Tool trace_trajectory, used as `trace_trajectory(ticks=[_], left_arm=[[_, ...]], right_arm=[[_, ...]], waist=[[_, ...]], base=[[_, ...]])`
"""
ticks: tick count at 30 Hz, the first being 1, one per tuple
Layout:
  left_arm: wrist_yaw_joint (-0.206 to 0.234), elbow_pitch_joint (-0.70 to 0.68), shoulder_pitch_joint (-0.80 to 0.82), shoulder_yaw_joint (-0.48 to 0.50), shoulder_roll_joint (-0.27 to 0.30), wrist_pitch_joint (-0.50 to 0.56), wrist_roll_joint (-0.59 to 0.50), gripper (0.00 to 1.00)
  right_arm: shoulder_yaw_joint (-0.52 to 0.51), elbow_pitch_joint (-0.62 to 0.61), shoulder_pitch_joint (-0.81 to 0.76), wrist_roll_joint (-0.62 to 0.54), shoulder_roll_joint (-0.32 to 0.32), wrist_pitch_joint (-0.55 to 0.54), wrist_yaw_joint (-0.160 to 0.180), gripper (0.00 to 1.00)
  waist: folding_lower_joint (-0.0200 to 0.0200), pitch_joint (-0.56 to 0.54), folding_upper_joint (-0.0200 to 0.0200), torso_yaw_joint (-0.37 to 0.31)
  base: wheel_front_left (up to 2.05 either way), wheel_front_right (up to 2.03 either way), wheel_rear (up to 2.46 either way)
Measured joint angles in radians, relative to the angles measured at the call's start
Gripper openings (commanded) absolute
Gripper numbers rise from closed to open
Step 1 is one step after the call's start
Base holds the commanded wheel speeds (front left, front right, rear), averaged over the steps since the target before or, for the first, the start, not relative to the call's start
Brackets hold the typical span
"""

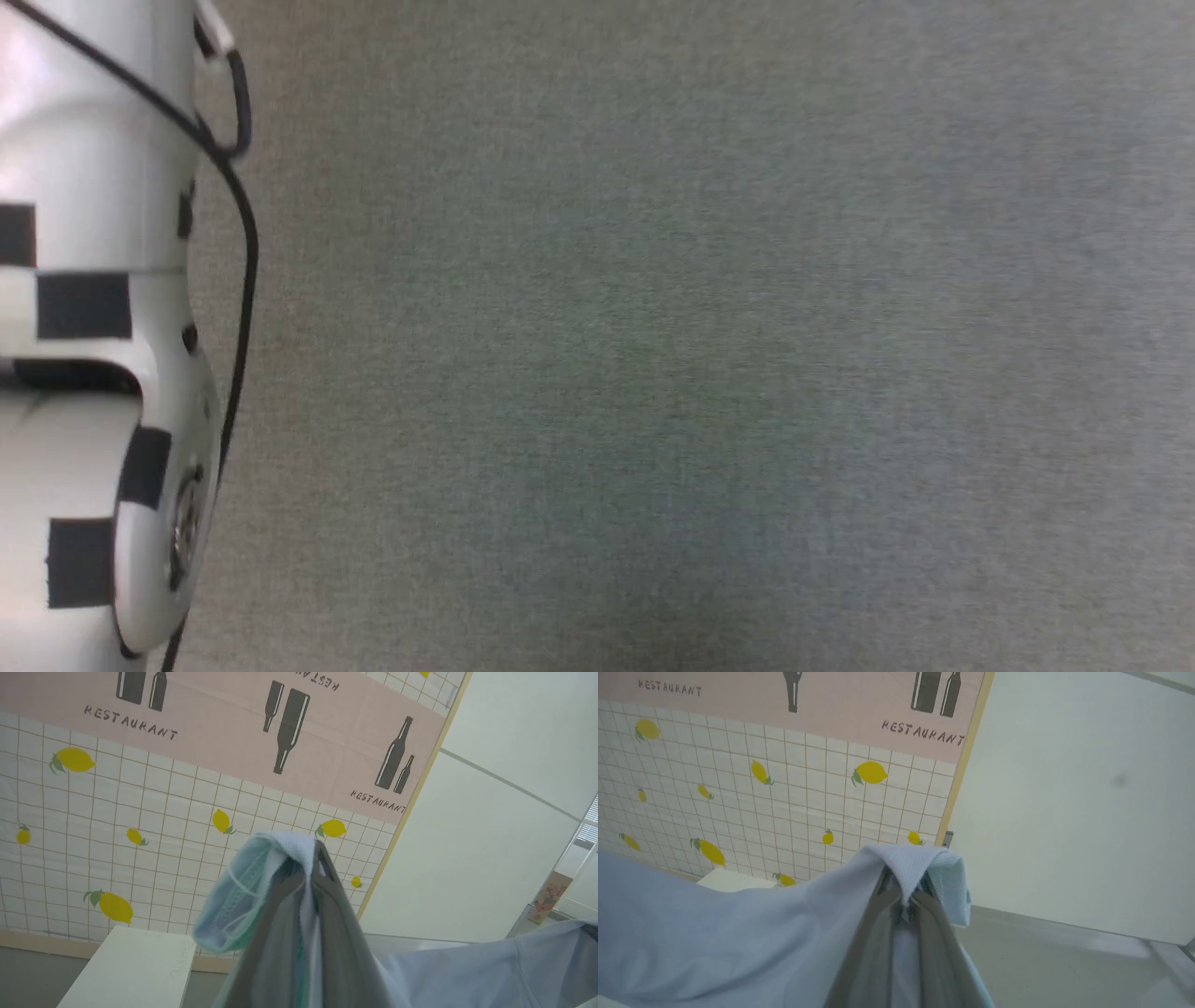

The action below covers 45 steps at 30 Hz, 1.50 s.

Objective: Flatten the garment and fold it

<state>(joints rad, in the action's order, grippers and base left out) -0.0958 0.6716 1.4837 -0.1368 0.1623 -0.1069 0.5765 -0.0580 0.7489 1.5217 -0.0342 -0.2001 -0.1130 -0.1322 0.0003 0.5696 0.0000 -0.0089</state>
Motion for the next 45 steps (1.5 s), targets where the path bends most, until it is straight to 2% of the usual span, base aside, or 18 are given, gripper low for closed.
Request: trace_trajectory(ticks=[3, 6, 11, 14, 19, 22, 25, 29, 36, 41, 45], left_arm=[[-0.020, 0.002, -0.059, -0.003, 0.013, 0.013, 0.046, 0.00], [-0.027, -0.039, -0.129, -0.007, 0.038, 0.059, 0.114, 0.00], [-0.028, -0.183, -0.306, -0.003, 0.087, 0.176, 0.232, 0.00], [-0.021, -0.315, -0.442, 0.030, 0.105, 0.254, 0.313, 0.00], [0.049, -0.592, -0.727, 0.061, 0.136, 0.352, 0.374, 0.00], [0.113, -0.747, -0.905, 0.086, 0.134, 0.372, 0.403, 0.00], [0.148, -0.847, -1.045, 0.099, 0.137, 0.378, 0.402, 0.00], [0.176, -0.902, -1.207, 0.103, 0.127, 0.360, 0.398, 0.00], [0.184, -0.947, -1.432, 0.079, 0.096, 0.359, 0.412, 0.00], [0.163, -0.954, -1.588, 0.051, 0.086, 0.361, 0.441, 0.00], [0.166, -0.958, -1.711, 0.051, 0.102, 0.380, 0.445, 0.00]], right_arm=[[0.065, 0.020, -0.062, 0.056, -0.019, 0.012, 0.000, 0.00], [0.126, 0.003, -0.121, 0.163, -0.049, 0.009, 0.000, 0.00], [0.169, -0.159, -0.265, 0.379, -0.133, -0.061, 0.000, 0.00], [0.156, -0.299, -0.391, 0.471, -0.192, -0.124, 0.000, 0.00], [0.028, -0.518, -0.660, 0.567, -0.223, -0.212, 0.000, 0.00], [-0.063, -0.635, -0.840, 0.576, -0.200, -0.254, 0.000, 0.00], [-0.124, -0.730, -0.986, 0.581, -0.136, -0.289, 0.000, 0.00], [-0.166, -0.822, -1.150, 0.581, -0.045, -0.326, 0.000, 0.00], [-0.209, -0.915, -1.380, 0.581, 0.066, -0.363, 0.000, 0.00], [-0.228, -0.941, -1.534, 0.598, 0.101, -0.414, 0.000, 0.00], [-0.235, -0.970, -1.662, 0.609, 0.109, -0.473, 0.000, 0.00]], waist=[[0.0000, 0.018, 0.0000, 0.018], [-0.0001, 0.017, 0.0000, 0.034], [-0.0002, -0.012, 0.0000, 0.041], [-0.0002, -0.033, 0.0000, 0.043], [-0.0003, -0.077, 0.0000, 0.044], [-0.0004, -0.113, 0.0000, 0.044], [-0.0004, -0.151, 0.0000, 0.043], [-0.0005, -0.203, 0.0000, 0.041], [-0.0004, -0.294, 0.0000, 0.039], [-0.0005, -0.359, 0.0000, 0.042], [-0.0005, -0.414, 0.0000, 0.044]], base=[[0.00, 0.00, 0.00], [0.00, 0.00, 0.00], [0.00, 0.00, 0.00], [0.00, 0.00, 0.00], [0.00, 0.00, 0.00], [0.00, 0.00, 0.00], [0.00, 0.00, 0.00], [0.00, 0.00, 0.00], [0.00, 0.00, 0.00], [0.00, 0.00, 0.00], [0.00, 0.00, 0.00]])
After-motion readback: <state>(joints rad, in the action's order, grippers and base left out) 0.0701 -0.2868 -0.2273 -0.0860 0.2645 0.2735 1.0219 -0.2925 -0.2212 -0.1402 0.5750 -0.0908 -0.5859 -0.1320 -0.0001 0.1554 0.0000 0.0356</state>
